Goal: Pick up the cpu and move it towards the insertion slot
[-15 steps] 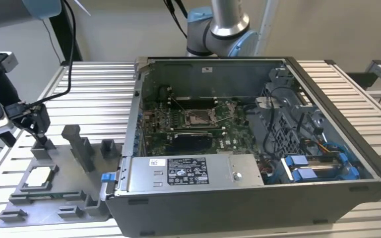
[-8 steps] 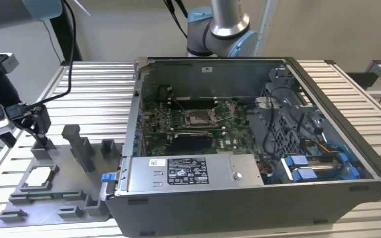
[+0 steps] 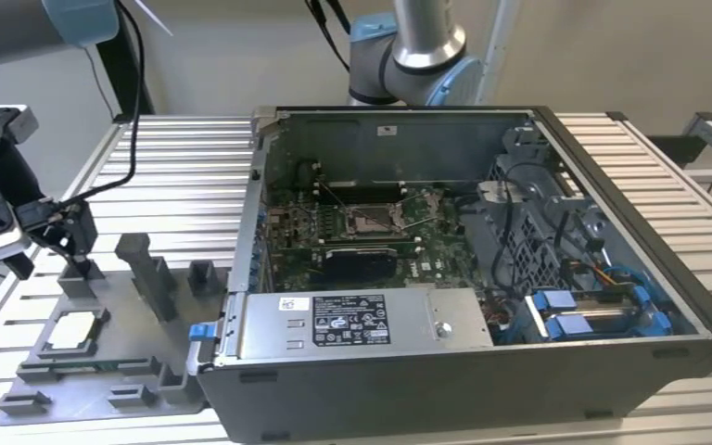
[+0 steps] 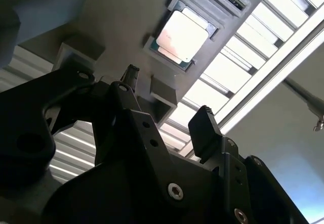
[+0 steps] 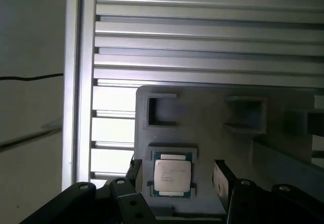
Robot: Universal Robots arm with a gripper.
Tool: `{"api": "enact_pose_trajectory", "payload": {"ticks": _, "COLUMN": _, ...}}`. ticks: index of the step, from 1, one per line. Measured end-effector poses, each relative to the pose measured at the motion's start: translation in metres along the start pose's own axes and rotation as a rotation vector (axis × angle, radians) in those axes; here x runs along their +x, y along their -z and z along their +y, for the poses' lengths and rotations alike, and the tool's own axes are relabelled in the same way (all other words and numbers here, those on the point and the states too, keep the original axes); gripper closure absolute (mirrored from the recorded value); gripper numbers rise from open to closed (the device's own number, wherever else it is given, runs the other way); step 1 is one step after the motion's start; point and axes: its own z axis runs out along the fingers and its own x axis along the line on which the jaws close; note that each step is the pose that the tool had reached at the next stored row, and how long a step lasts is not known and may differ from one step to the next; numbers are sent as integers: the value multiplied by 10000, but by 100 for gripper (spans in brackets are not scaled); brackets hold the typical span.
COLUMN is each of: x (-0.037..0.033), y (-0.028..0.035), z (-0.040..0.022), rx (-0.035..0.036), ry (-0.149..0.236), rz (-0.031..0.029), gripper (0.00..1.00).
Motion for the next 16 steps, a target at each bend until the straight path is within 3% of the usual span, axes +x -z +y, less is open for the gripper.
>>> {"api": "enact_pose_trajectory", "payload": {"ticks": 7, "x": 0, "y": -70, "z": -19, "rx": 1, "ry": -2, "rz": 1, "gripper": 0}}
{"api": "enact_pose_trajectory", "payload": {"ticks": 16, "x": 3, "y": -145, "z": -100, "rx": 1, "ry": -4, "rz": 6, "gripper": 0}}
